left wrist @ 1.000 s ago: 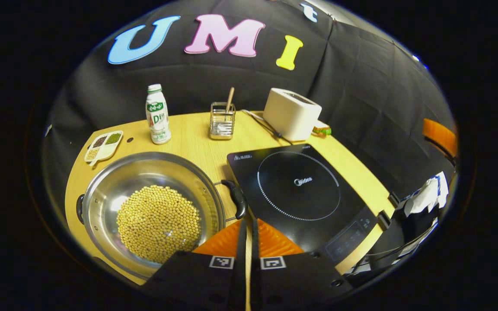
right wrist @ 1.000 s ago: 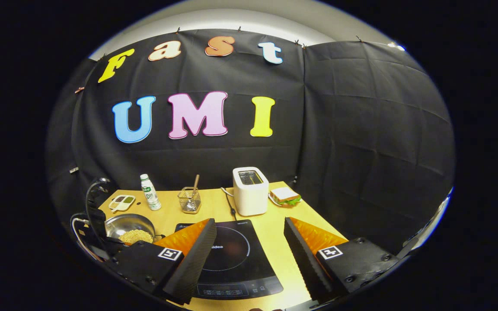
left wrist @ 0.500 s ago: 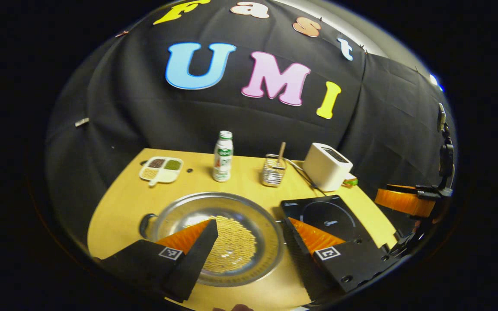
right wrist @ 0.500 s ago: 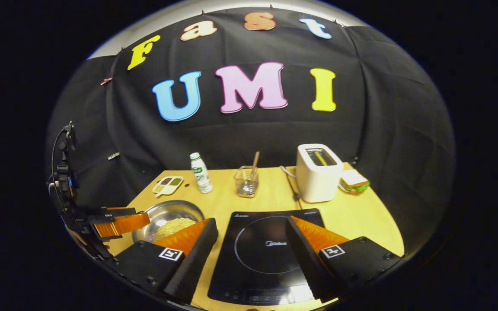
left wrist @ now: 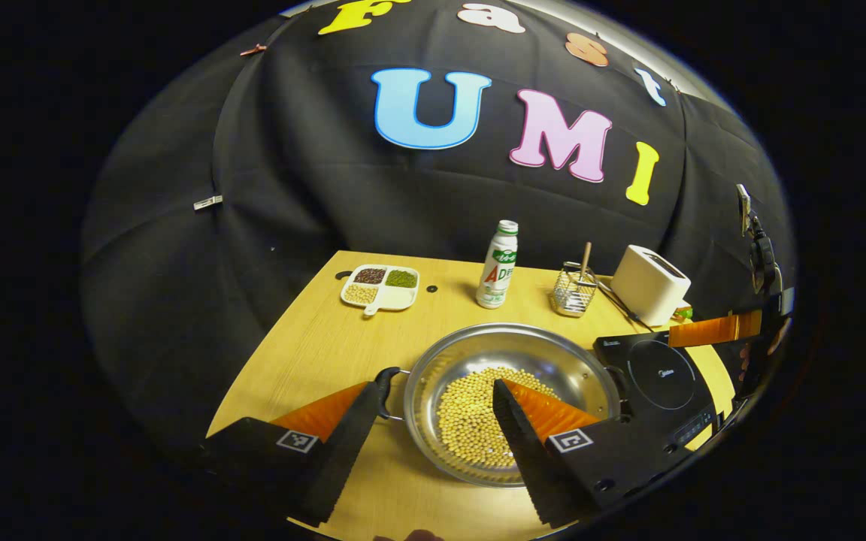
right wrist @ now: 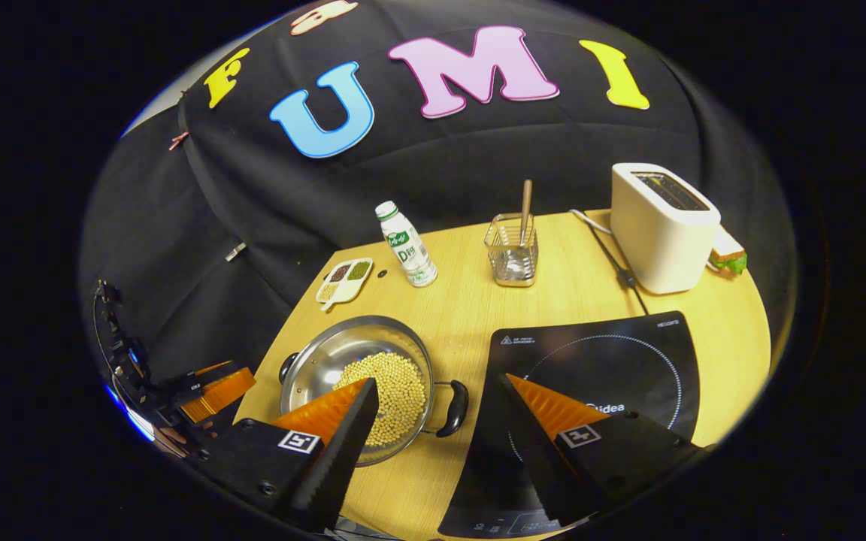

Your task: First push the handle of the pot to place it horizontally, then grasp the pot with both hands and set it on the induction cooktop.

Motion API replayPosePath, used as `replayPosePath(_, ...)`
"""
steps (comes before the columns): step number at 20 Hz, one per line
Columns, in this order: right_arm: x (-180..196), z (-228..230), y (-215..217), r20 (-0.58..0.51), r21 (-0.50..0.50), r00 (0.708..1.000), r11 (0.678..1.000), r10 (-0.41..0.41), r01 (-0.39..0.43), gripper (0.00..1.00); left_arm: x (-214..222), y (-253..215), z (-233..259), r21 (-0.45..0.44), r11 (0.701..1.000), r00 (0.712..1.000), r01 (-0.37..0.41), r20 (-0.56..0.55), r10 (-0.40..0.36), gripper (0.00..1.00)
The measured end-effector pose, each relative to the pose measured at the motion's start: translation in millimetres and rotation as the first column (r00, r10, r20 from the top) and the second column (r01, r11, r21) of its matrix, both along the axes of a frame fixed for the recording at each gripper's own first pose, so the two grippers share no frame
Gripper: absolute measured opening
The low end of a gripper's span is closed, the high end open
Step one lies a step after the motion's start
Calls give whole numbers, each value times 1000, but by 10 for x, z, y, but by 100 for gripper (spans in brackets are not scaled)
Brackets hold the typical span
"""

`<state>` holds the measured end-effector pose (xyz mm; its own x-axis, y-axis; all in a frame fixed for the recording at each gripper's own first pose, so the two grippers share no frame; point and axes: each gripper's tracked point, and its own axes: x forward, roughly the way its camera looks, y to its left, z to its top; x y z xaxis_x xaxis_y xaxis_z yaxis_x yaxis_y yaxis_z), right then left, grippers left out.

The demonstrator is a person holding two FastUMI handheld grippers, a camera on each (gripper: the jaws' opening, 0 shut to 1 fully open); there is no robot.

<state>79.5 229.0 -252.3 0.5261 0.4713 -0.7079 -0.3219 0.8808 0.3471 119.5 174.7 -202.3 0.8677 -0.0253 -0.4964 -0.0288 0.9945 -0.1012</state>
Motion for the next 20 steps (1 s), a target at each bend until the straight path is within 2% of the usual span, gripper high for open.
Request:
replayPosePath(3, -14, -267, 130, -81, 4, 997, 1000, 8, -7, 99, 129, 155, -113, 6, 1000, 1000, -4, -7, 5, 95)
replayPosePath(8, -82, -664, 266, -188, -7, 982, 1000, -2, 1, 99, 373, 240, -264, 0, 999, 999, 36, 0, -36, 95)
replayPosePath(16, -148, -944, 383, -231, -28, 973, 999, 23, -30, 99, 693, 249, -708, -37, 993, 990, 116, -74, -118, 95)
replayPosePath(20, -77, -996, 459, -217, -24, 976, 999, 15, -20, 99, 690, 149, -913, -130, 979, 977, 158, -125, -174, 95)
